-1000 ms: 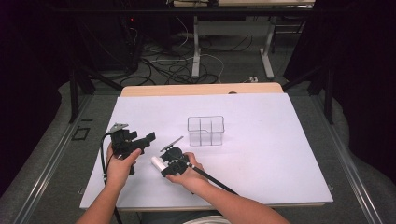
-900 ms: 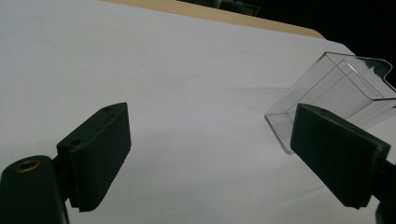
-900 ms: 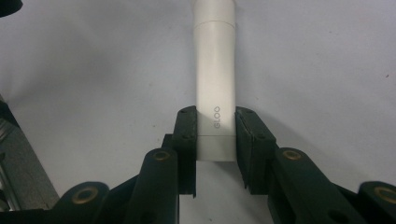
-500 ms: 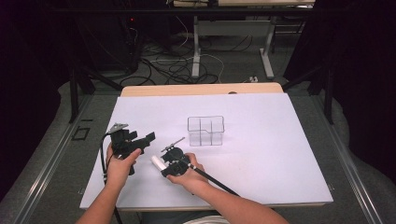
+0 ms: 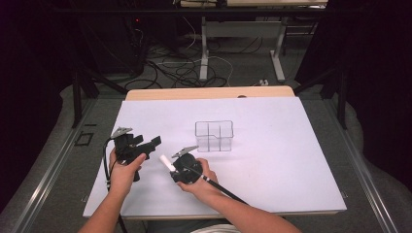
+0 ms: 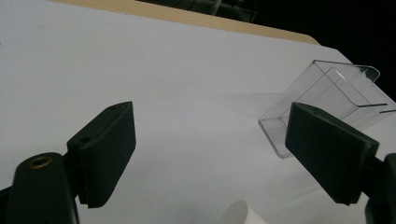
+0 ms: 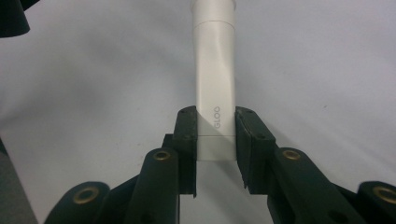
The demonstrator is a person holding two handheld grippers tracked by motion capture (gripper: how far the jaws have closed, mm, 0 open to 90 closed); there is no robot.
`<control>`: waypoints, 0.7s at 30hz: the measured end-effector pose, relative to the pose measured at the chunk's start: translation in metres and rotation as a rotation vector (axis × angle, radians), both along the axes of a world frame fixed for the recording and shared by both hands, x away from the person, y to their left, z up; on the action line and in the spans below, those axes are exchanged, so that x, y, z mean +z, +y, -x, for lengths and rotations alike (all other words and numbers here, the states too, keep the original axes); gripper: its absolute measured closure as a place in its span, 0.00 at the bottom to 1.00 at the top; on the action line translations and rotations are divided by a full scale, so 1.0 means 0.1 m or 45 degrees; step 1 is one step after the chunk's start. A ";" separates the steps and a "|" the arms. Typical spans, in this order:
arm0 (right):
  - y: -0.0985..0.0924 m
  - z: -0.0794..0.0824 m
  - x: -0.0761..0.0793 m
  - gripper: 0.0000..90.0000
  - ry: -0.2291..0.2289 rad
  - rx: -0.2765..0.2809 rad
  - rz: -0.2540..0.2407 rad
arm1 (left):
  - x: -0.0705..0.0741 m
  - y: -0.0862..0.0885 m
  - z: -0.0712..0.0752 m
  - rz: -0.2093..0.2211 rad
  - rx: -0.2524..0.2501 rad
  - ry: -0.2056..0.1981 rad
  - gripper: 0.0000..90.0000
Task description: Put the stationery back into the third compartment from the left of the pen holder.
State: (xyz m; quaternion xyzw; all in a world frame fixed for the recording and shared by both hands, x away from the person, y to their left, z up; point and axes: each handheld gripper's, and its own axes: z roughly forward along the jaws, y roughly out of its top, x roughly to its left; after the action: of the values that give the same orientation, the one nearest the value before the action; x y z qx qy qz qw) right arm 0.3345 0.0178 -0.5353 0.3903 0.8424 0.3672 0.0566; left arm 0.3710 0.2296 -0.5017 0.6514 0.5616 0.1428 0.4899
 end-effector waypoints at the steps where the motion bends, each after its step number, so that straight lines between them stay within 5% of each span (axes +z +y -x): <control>1: -0.01 0.00 0.01 0.79 -0.029 0.010 0.003 | 0.01 0.00 0.00 0.001 -0.005 0.005 0.19; 7: -0.07 0.01 0.07 0.79 -0.142 -0.013 0.016 | 0.08 -0.04 0.03 0.005 -0.020 -0.018 0.19; 21: -0.26 0.02 0.23 0.79 -0.273 -0.028 -0.011 | 0.32 -0.10 0.04 0.057 -0.062 -0.046 0.25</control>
State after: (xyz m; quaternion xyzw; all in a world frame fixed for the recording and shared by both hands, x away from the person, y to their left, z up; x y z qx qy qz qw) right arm 0.3329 -0.0085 -0.5125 0.3583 0.8257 0.4096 0.1487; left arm 0.3671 0.2192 -0.4696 0.6510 0.5396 0.1300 0.5178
